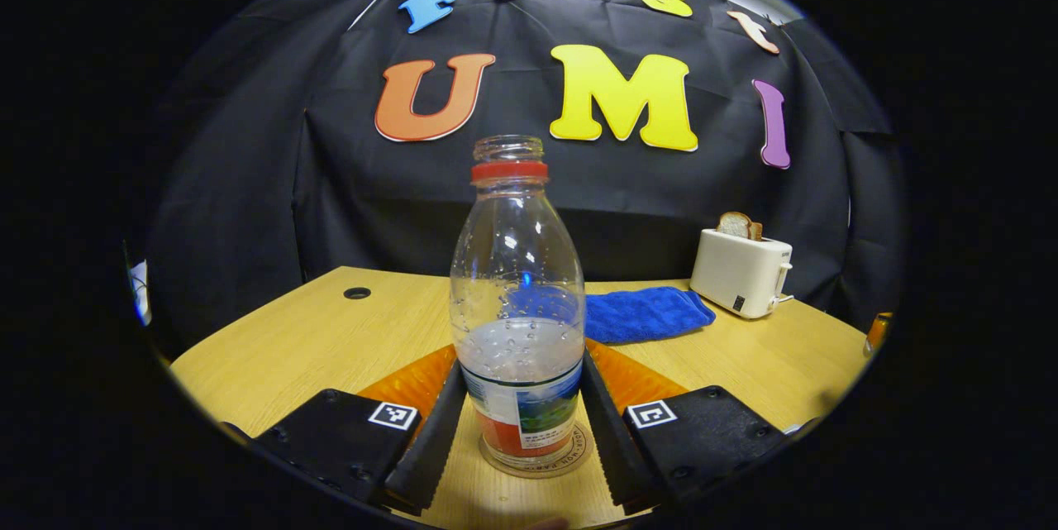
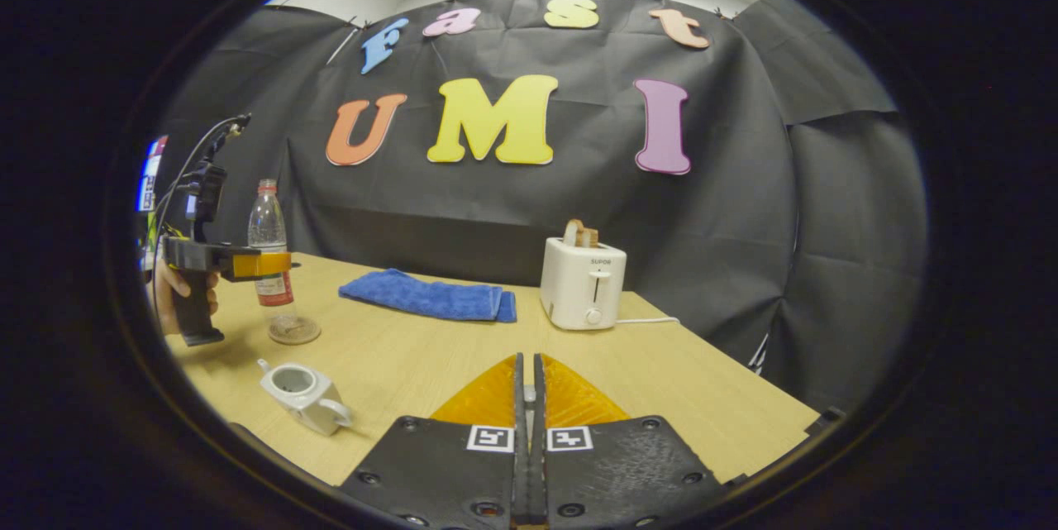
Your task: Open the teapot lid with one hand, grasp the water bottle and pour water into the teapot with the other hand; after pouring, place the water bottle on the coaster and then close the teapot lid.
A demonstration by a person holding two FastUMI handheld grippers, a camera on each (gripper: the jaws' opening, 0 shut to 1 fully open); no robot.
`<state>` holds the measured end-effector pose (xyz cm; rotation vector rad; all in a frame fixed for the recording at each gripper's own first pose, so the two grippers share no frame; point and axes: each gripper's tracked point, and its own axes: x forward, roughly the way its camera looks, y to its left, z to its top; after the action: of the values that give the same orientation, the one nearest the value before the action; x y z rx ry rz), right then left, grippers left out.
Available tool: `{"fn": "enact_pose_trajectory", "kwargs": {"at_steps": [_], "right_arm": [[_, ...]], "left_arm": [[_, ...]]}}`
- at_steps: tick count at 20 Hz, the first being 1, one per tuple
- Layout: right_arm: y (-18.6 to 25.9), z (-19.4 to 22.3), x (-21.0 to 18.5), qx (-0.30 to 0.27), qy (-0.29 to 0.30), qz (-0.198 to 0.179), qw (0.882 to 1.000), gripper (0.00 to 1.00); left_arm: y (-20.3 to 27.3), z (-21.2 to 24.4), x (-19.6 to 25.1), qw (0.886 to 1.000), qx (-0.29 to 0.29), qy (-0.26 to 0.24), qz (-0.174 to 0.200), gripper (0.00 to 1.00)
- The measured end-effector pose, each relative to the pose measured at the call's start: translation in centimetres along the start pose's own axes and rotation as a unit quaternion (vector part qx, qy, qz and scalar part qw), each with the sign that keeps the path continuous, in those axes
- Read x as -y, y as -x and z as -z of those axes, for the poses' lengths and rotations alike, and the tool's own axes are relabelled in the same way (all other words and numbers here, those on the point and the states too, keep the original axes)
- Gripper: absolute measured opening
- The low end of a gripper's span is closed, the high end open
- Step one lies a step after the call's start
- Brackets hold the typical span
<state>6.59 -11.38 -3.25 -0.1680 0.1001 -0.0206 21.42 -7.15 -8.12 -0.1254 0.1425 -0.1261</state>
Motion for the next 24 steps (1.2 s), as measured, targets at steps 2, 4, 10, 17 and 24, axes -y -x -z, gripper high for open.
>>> {"fn": "enact_pose_trajectory", "kwargs": {"at_steps": [2, 4, 10, 17, 24], "right_arm": [[-0.2, 0.3, -0.3, -0.003, 0.002, -0.002, 1.000, 0.00], [-0.2, 0.4, -0.5, -0.005, 0.004, -0.004, 1.000, 0.00], [-0.3, 0.6, -1.0, -0.006, 0.009, -0.008, 1.000, 0.00], [-0.4, 0.9, -1.3, -0.008, 0.013, -0.009, 1.000, 0.00], [-0.3, 1.0, -1.7, -0.008, 0.019, -0.010, 1.000, 0.00]], "left_arm": [[-0.1, 0.4, 0.5, 1.000, -0.002, 0.003, 0.011, 0.77], [-0.3, 0.1, 0.5, 1.000, 0.009, -0.008, 0.010, 0.78], [-0.7, 1.2, 0.7, 0.999, 0.009, -0.051, 0.007, 0.79], [-0.6, 1.3, 0.9, 0.998, 0.008, -0.057, 0.012, 0.80], [-0.1, 2.3, 1.2, 0.999, -0.005, -0.041, 0.027, 0.89]]}}
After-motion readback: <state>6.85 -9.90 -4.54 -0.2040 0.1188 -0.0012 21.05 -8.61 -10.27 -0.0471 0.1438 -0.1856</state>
